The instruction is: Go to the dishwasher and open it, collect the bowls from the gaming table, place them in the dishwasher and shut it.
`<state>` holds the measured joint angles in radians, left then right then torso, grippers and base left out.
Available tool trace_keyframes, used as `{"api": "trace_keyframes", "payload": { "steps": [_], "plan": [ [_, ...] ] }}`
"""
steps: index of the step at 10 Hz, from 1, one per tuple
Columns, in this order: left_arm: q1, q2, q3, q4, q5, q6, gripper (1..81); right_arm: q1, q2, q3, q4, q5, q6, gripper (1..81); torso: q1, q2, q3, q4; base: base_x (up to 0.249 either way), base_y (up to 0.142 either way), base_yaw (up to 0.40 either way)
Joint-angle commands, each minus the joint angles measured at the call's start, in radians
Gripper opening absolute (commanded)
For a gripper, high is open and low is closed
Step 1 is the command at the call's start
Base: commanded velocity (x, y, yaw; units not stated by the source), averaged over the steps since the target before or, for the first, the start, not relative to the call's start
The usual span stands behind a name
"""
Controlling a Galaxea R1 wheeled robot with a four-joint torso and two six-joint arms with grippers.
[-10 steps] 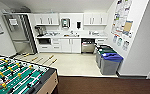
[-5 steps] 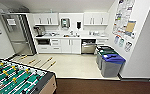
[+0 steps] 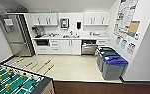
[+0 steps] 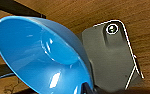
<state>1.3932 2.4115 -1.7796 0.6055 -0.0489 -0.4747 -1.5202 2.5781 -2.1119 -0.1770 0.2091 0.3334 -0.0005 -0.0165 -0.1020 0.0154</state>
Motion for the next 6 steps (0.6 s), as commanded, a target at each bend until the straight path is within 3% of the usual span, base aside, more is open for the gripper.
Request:
{"api": "trace_keyframes", "payload": {
  "steps": [1,6],
  "plan": [
    [-0.052,-0.029,0.025,0.014,0.024,0.001,1.0,0.042,-0.025,0.012,-0.013,-0.037,0.001,1.0,0.001,0.0,0.0,0.0,0.191,0.0,0.0],
    [-0.052,-0.026,0.025,0.016,0.026,0.002,1.0,0.042,-0.025,0.012,-0.013,-0.037,0.001,1.0,0.001,0.0,0.0,0.0,0.193,0.0,0.0]
  ]
}}
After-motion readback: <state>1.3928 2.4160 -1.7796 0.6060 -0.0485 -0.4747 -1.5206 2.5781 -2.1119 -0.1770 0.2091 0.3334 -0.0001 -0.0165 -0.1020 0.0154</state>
